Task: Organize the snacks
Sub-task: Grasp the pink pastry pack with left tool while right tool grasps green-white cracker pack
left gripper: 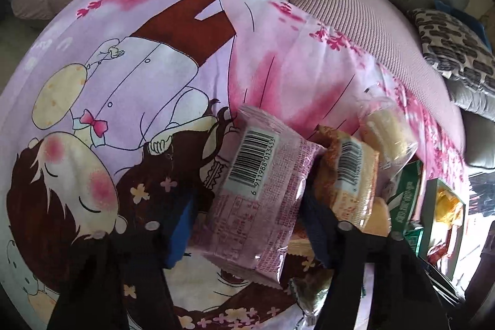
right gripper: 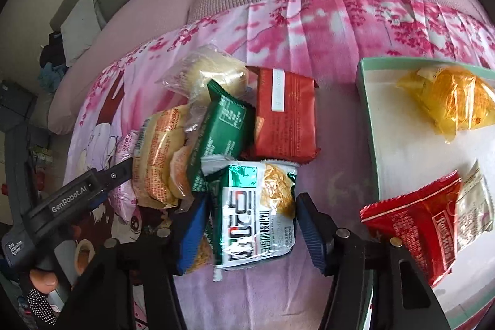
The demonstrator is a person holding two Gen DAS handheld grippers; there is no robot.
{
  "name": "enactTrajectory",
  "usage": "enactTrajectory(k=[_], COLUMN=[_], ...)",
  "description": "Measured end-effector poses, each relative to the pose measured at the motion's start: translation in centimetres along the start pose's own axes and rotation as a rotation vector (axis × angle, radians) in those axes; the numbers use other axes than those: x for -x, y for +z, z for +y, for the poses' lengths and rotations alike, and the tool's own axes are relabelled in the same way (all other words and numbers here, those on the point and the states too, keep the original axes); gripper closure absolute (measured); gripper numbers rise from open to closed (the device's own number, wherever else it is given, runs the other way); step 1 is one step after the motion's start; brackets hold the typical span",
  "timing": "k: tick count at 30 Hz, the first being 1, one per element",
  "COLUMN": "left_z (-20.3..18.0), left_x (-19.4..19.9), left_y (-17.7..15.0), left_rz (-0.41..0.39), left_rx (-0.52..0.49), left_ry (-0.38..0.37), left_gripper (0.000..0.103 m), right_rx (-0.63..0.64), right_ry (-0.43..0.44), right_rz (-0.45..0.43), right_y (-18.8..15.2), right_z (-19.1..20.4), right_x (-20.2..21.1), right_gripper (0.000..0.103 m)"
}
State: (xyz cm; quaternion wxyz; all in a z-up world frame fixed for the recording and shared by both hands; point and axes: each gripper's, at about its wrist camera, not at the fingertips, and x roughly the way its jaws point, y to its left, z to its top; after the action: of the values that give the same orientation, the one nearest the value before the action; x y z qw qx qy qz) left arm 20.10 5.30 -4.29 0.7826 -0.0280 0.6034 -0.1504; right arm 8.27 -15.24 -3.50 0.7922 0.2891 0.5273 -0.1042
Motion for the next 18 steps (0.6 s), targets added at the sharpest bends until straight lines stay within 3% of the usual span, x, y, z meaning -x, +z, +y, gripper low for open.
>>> enactTrajectory(k=[3, 6, 18], left_z=[-0.1, -0.1, -1.0], left_x=[0.1, 0.2, 3.7], left_y=[0.0, -0.1, -0.9], left_rz=[-0.005, -0.007, -0.082], left_rx=[0.001, -0.001, -0.024], left_ry=[0.004, 0.011, 0.032], left_gripper=[0.055, 0.061, 0.063], right_rx=[0.007, 0.010, 0.010], right_ry=[-0.017, -0.023, -0.022], right_rz=[0.007, 0.003, -0.082], right_y=[-0.1, -0.1, -0.7], right_z=[0.1, 0.1, 0.3], right_x=[-0.5, -0.5, 2.4], right_gripper=[0.045, 0.047, 0.052])
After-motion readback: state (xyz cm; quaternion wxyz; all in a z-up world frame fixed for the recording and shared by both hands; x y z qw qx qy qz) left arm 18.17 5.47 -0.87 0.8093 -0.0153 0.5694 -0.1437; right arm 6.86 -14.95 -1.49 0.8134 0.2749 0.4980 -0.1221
